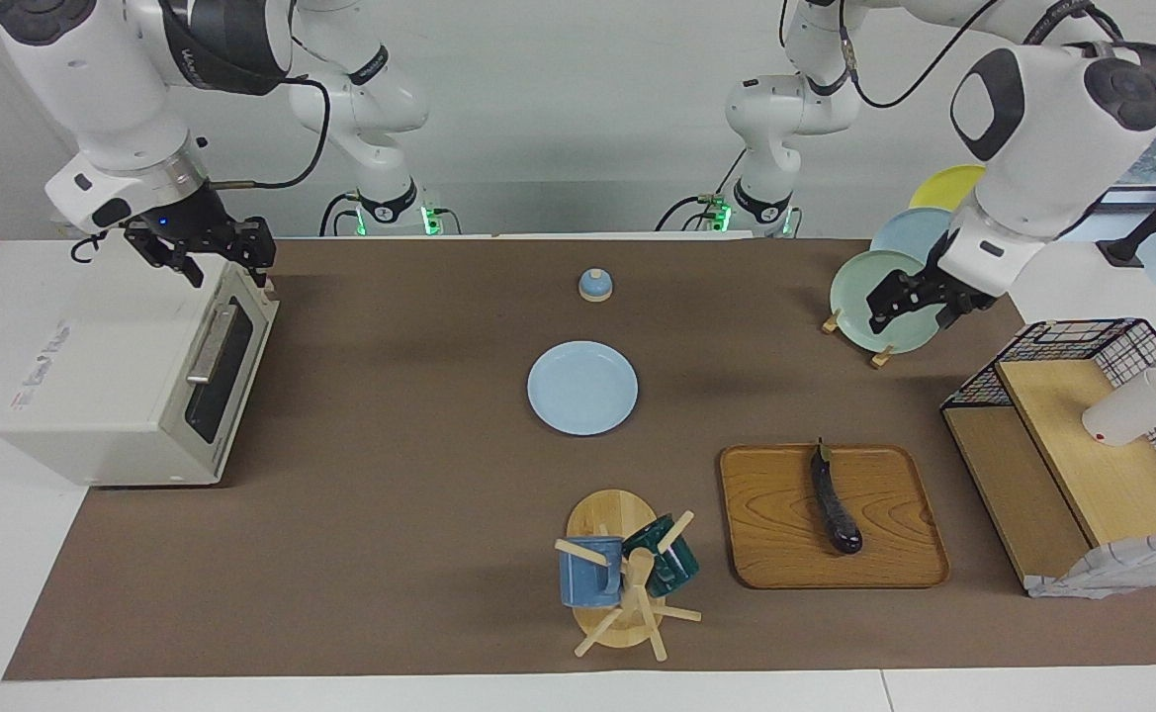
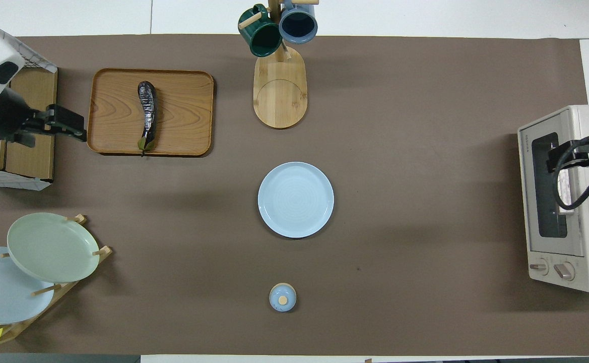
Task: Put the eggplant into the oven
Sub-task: 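Reach the left gripper to the eggplant on the wooden tray and grasp it, then lift the eggplant with the left gripper while the right gripper opens the oven, then lower the eggplant onto the blue plate with the left gripper and release, then withdraw the left gripper while the right gripper moves toward the plate, then grasp the eggplant on the blue plate with the right gripper, then carry the eggplant with the right gripper to the open oven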
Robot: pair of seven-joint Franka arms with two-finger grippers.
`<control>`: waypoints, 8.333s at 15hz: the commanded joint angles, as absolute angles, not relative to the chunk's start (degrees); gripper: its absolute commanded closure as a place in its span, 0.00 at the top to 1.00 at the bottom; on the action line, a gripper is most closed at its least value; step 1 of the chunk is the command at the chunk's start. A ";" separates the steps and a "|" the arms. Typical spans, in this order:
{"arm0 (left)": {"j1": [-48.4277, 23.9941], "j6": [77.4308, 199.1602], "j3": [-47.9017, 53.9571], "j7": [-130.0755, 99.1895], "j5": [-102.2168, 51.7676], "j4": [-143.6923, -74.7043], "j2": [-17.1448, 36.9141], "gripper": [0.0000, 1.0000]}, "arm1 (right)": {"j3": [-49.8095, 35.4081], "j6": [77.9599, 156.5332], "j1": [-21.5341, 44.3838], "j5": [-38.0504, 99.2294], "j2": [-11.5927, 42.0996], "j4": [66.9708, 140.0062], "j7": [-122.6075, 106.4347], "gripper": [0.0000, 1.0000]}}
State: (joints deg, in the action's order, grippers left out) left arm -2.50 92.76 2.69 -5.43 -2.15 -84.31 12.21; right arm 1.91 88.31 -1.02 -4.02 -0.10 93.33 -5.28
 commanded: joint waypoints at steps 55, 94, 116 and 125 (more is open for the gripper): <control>-33.92 123.74 4.48 -37.96 -9.23 -104.76 15.11 0.00 | 1.50 136.76 -2.73 -2.38 7.20 129.64 7.64 0.00; -0.62 85.44 3.96 -1.68 -2.55 -90.61 -0.25 1.00 | -1.23 130.86 42.09 -1.57 30.50 93.85 46.32 1.00; -1.76 85.60 3.43 -0.70 0.97 -94.83 -1.67 1.00 | -0.70 109.88 39.38 -14.94 19.89 98.33 40.26 0.00; -0.62 85.96 3.34 -1.50 -1.85 -93.60 -1.67 1.00 | -0.70 112.40 12.25 -15.29 -1.75 121.45 8.49 0.00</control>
State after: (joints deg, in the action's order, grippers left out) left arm -1.20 86.28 3.62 -1.50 -1.39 -93.43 -1.04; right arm 0.29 109.22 17.98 -14.24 0.93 117.19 14.86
